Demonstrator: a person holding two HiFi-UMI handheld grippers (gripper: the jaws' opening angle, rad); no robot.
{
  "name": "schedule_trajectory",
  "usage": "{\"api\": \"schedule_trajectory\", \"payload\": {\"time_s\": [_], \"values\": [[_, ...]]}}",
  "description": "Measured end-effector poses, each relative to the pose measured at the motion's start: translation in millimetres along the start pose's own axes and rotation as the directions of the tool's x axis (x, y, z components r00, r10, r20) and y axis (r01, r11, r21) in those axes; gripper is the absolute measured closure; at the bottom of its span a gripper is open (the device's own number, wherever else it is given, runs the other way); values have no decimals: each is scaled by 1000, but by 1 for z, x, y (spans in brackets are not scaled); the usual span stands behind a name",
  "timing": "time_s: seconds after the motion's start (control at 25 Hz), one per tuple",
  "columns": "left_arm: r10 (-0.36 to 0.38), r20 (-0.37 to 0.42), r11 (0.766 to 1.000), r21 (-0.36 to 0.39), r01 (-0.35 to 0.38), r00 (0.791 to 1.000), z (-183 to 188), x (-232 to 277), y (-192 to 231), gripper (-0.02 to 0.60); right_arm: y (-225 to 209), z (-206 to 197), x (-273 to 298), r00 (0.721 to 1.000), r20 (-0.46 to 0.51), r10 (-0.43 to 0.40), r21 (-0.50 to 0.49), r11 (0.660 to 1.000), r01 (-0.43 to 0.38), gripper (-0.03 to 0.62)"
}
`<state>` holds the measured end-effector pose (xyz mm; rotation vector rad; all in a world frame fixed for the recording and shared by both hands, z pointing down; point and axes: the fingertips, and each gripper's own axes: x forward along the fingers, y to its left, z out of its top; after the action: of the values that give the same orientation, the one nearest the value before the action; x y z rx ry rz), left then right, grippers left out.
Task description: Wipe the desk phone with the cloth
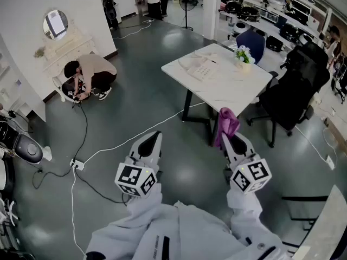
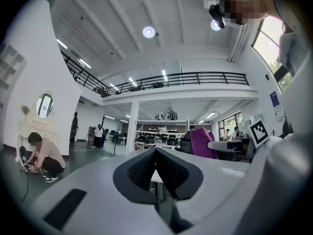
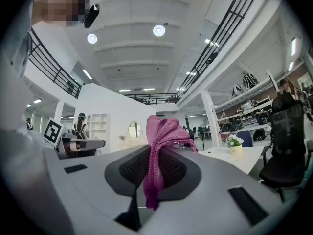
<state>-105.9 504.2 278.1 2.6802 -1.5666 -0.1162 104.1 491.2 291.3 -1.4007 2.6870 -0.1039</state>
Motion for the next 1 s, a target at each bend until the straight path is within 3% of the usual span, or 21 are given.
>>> {"api": "schedule_trajectory", "payload": {"time_s": [0.4,1.0], "values": [[29,-8,999,-21,-30,1000,-11,12,11,583,-19,-14,7,1000,-11,-13,19,1000,14,557],[70,-42,996,-46,-72,997,-38,32,-8,583,-52,-36,10,999,-31,27,62,998,-25,557]]}}
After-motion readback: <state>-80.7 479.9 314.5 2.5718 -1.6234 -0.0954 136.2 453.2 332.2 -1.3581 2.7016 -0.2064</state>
